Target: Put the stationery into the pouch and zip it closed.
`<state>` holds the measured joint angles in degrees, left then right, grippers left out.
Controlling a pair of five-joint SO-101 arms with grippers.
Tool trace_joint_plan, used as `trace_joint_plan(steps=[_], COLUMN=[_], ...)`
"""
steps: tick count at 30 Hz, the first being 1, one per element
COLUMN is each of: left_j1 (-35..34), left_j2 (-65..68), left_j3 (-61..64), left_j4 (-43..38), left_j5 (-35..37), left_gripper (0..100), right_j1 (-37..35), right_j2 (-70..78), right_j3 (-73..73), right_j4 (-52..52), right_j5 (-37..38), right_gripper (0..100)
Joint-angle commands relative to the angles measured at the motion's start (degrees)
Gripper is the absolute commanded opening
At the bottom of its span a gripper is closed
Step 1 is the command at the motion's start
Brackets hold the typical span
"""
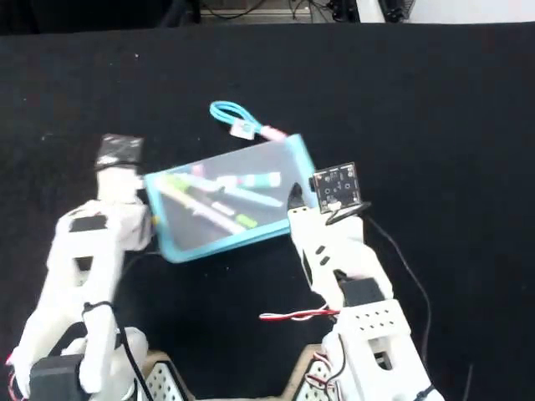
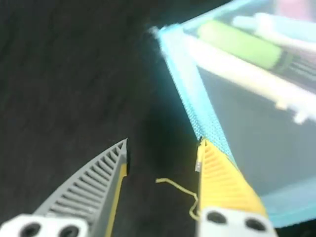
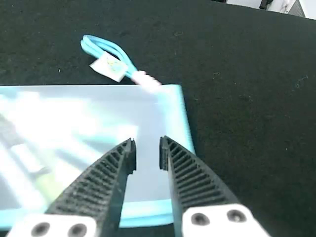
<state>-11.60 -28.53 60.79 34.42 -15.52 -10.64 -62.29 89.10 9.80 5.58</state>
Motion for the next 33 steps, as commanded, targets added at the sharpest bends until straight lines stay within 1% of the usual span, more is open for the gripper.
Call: trace_joint_plan(steps=[1, 4, 6, 7, 10, 11, 13, 17, 21, 24, 27, 33], left_j1=[8.48, 10.59, 10.95, 10.86, 8.84, 7.87, 6.11, 3.74, 4.26, 7.52, 12.97, 23.78], left_j2=[2.64, 8.35, 13.27, 15.91, 21.01, 21.19, 21.19, 17.76, 11.69, 7.38, 5.01, 4.75], left_j3=[-0.31, -1.01, -2.95, -4.26, -8.92, -10.15, -12.62, -18.86, -23.60, -24.75, -23.96, -18.68], left_j4=[-13.71, -24.00, -29.36, -30.86, -30.86, -29.45, -24.00, -8.79, 6.95, 16.44, 21.98, 22.33], left_j5=[2.90, 2.73, 2.73, 2.81, 2.99, 2.99, 2.99, 2.99, 2.73, 2.64, 2.64, 2.46], left_gripper=[23, 23, 23, 23, 23, 23, 23, 23, 23, 23, 23, 23], right_j1=[0.70, 0.70, 0.79, 0.79, 0.79, 0.79, 0.79, 0.62, 0.62, 0.53, 0.53, 0.62], right_j2=[0.04, 0.04, 0.04, 0.04, 0.04, 0.04, 0.04, 0.04, 0.04, 0.04, 0.04, 0.04], right_j3=[-0.22, -0.22, -0.22, -0.22, -0.22, -0.13, -0.13, -0.22, -0.40, -0.48, -0.48, -0.40], right_j4=[-1.41, -1.41, -1.41, -1.41, -1.32, -1.32, -1.41, -1.41, -1.49, -1.49, -1.49, -1.49], right_j5=[0.44, 0.44, 0.44, 0.44, 0.44, 0.44, 0.44, 0.44, 0.44, 0.44, 0.44, 0.44], right_gripper=[8.9, 8.9, 8.9, 8.9, 8.9, 8.9, 8.9, 8.9, 8.9, 8.9, 8.9, 8.9])
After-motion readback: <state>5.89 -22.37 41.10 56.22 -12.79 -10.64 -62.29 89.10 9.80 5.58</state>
